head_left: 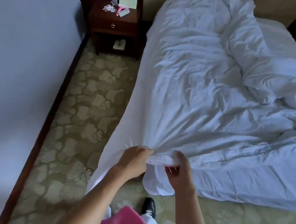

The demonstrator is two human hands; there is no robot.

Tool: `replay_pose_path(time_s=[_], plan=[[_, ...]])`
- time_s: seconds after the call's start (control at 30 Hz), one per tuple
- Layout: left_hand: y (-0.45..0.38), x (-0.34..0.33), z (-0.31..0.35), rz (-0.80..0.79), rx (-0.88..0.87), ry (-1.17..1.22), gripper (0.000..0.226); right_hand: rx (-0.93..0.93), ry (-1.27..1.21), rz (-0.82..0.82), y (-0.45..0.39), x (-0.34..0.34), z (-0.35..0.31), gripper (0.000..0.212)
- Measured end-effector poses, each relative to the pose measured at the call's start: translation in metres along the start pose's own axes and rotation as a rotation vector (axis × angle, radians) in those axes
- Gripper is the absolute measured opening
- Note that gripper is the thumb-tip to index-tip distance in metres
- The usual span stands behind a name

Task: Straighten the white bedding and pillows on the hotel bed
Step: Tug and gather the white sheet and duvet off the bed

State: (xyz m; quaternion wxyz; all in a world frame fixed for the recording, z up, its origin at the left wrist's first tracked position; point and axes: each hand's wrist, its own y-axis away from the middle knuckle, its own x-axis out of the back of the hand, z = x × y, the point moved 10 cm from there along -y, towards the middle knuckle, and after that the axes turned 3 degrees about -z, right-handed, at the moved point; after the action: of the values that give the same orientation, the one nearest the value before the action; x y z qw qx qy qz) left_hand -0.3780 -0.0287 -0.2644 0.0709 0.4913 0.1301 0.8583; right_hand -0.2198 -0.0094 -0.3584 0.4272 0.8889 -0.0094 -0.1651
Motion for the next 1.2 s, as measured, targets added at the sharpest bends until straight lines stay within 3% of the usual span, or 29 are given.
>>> replay_pose_path(time_s=[0.07,0.2,0.37,0.5,0.63,0.73,0.83,0.9,0.97,1.07,1.2], plan=[[0.006,-0.007,0.002,0.004,0.072,0.038,0.023,-0.028,-0.06,-0.008,-0.012,0.016,0.003,0.025],[0.017,-0.029,-0.003,-0.016,0.183,0.095,0.024,-0.125,-0.161,0.083,-0.018,0.037,0.012,0.034],[0.03,-0.041,0.009,0.009,0.191,0.005,0.033,-0.091,-0.013,0.157,0.004,0.066,0.002,0.034],[0.04,-0.034,0.037,0.094,0.113,-0.053,0.038,0.068,0.107,0.208,0.043,0.086,-0.026,0.037],[0.062,-0.008,0.071,0.315,-0.021,-0.027,0.044,0.347,0.235,0.286,0.103,0.095,-0.073,0.038],[0.083,-0.01,0.073,0.398,-0.023,-0.07,0.041,0.363,0.26,0.232,0.126,0.097,-0.067,0.041],[0.097,-0.051,0.042,0.221,0.118,-0.118,0.042,0.335,0.589,0.147,0.137,0.101,-0.026,0.042],[0.104,-0.087,0.029,0.017,0.179,0.069,0.05,0.334,0.923,0.136,0.145,0.113,0.005,0.039],[0.108,-0.11,0.043,-0.095,0.128,0.297,0.045,0.309,1.17,0.167,0.152,0.132,0.028,0.042],[0.111,-0.125,0.075,-0.153,0.063,0.322,0.021,0.308,1.153,0.239,0.162,0.159,0.027,0.038],[0.116,-0.151,0.095,-0.225,0.063,0.258,0.021,0.39,1.153,0.356,0.171,0.18,-0.008,0.044]])
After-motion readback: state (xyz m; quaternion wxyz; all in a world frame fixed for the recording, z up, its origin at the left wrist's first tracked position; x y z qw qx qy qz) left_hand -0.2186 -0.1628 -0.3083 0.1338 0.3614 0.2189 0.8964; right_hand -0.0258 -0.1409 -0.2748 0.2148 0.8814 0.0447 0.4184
